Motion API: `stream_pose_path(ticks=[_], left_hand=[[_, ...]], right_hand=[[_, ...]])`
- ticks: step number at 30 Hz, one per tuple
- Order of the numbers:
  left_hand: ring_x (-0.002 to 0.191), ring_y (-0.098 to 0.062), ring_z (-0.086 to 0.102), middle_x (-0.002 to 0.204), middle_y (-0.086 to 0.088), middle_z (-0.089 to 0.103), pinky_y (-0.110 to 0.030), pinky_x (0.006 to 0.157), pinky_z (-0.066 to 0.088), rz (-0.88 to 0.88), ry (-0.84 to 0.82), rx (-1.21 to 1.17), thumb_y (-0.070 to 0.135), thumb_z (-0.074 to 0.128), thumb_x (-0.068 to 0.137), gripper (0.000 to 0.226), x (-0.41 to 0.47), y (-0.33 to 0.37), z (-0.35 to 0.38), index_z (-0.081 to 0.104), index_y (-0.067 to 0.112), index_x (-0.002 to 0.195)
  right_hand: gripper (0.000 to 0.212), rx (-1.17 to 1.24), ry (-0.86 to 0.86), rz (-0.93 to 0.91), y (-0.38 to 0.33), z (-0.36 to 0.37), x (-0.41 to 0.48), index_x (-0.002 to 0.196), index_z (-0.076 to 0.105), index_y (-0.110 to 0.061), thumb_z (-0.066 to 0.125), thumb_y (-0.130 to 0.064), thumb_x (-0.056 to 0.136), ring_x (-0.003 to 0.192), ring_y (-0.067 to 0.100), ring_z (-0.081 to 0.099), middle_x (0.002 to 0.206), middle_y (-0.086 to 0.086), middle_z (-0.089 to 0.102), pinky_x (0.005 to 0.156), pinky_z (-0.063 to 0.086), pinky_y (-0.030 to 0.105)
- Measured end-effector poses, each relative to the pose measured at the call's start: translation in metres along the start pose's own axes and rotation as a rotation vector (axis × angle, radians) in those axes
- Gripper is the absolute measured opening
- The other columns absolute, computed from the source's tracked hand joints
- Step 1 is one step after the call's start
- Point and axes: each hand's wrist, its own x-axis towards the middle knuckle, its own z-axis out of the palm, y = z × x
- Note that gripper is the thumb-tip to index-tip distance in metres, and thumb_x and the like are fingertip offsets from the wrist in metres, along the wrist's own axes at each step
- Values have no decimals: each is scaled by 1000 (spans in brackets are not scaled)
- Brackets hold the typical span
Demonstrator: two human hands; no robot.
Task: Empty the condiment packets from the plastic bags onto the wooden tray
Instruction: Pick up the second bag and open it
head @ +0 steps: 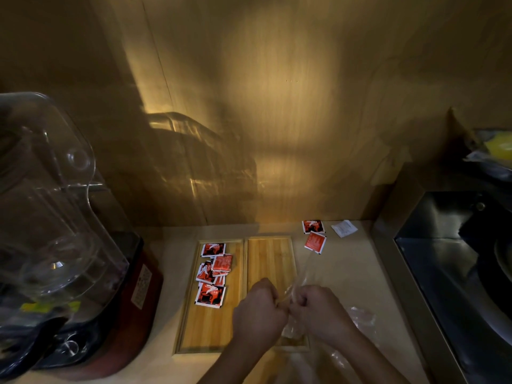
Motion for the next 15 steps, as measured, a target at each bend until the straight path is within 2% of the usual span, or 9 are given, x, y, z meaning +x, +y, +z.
stream_pose_path(ticks=[3,6,8,10,12,15], left_hand=[[87,-17,64,90,11,56,-37,76,53,47,-166,-141,10,57,79,35,4,-4,-2,53,28,108],[87,-15,65,87,5,69,-36,79,54,110,-127,-89,15,57,82,20,5,-4,2,67,24,97],[88,-15,66,92,2,73,-33,78,53,142,-80,-36,18,56,84,16,5,-6,4,68,22,93],[89,-17,65,95,1,73,-32,76,52,162,-57,40,22,53,87,16,7,-7,3,67,22,95],[90,-19,65,97,-1,71,-32,76,51,174,-18,125,25,49,89,18,7,-4,1,64,20,97],[87,-22,65,97,-4,70,-35,74,52,99,67,152,28,46,90,20,7,-4,-6,61,16,96]], right_hand=[[25,-7,-137,-64,2,2,-3,37,43,-21,53,-23,59,46,8,40,48,1,42,56,34,28],[27,-45,-64,-4,5,1,-5,41,44,-25,57,-24,64,51,7,48,50,0,49,59,40,27],[24,-131,17,0,3,-2,-7,52,48,-25,58,-28,73,70,17,61,66,0,63,66,44,28],[13,-194,75,-35,0,-2,-9,71,60,-23,54,-32,79,89,25,65,88,4,72,71,44,30],[21,-234,112,-55,-4,-2,-11,86,63,-20,49,-35,84,95,28,64,96,6,72,71,44,31],[27,-290,187,28,-7,-8,-13,81,62,-17,47,-39,86,97,31,63,99,9,71,70,44,32]])
